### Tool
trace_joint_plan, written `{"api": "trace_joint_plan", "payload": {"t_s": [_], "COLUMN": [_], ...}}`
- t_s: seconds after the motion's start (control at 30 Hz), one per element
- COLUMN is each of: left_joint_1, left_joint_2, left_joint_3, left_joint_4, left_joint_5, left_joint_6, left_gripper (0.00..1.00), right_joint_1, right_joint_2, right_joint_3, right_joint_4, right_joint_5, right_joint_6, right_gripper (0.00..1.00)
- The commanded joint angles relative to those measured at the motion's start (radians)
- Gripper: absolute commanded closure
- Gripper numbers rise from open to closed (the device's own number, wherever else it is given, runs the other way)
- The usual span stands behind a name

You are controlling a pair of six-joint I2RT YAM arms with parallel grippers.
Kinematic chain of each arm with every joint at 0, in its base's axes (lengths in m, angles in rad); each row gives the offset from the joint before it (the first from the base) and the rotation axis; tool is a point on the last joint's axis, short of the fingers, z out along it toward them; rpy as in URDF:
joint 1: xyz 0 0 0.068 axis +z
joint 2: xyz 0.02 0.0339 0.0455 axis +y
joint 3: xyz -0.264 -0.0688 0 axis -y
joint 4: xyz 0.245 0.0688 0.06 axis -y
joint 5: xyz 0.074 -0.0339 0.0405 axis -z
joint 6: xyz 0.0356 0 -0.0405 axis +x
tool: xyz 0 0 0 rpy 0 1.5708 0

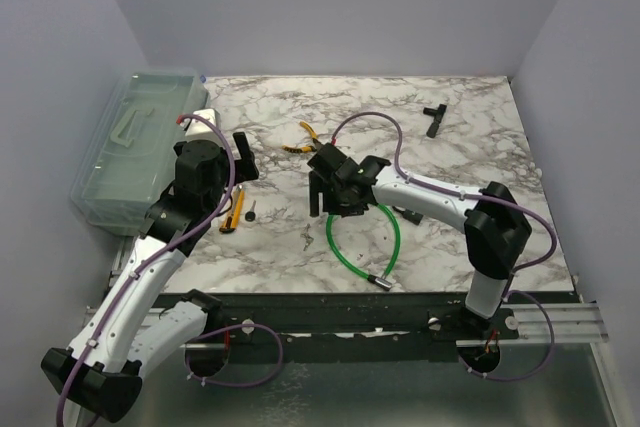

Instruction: Unlock with the key

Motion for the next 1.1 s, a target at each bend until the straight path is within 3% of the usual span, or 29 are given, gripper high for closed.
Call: {"api": "trace_joint_plan", "payload": {"t_s": [0.0,0.2,0.67,0.97,1.07], "left_joint_1": [0.005,0.005,0.004,0.005,0.005], "left_joint_2": [-0.013,-0.018,-0.014,-0.015,-0.017], "left_joint_3": [0.002,0.003,0.003,0.003,0.003], "left_joint_4": [-0.001,-0.001,-0.001,-0.001,-0.001], "left_joint_5": [-0.023,-0.012,-0.013,-0.005,-0.009], "left_joint_6": [-0.007,-0.007,-0.003,-0.004,-0.003], "left_gripper": [0.10,0.10,0.10,0.10,0.10], "right_joint_1": [0.007,0.008,0.030,0.038,0.038], "right_joint_2": [0.021,0.038,0.182,0.263,0.273], "right_joint_3": [0.000,-0.084,-0.067,-0.003,0.017], "right_joint_4": [-0.087,-0.024,0.011,-0.020,-0.014], "right_joint_5": [0.054,0.006,-0.020,0.010,0.034], "right_joint_6": [0.047,0.046,0.030,0.009,-0.002], "right_gripper": [0.22,0.39,0.48,0.69,0.82]}}
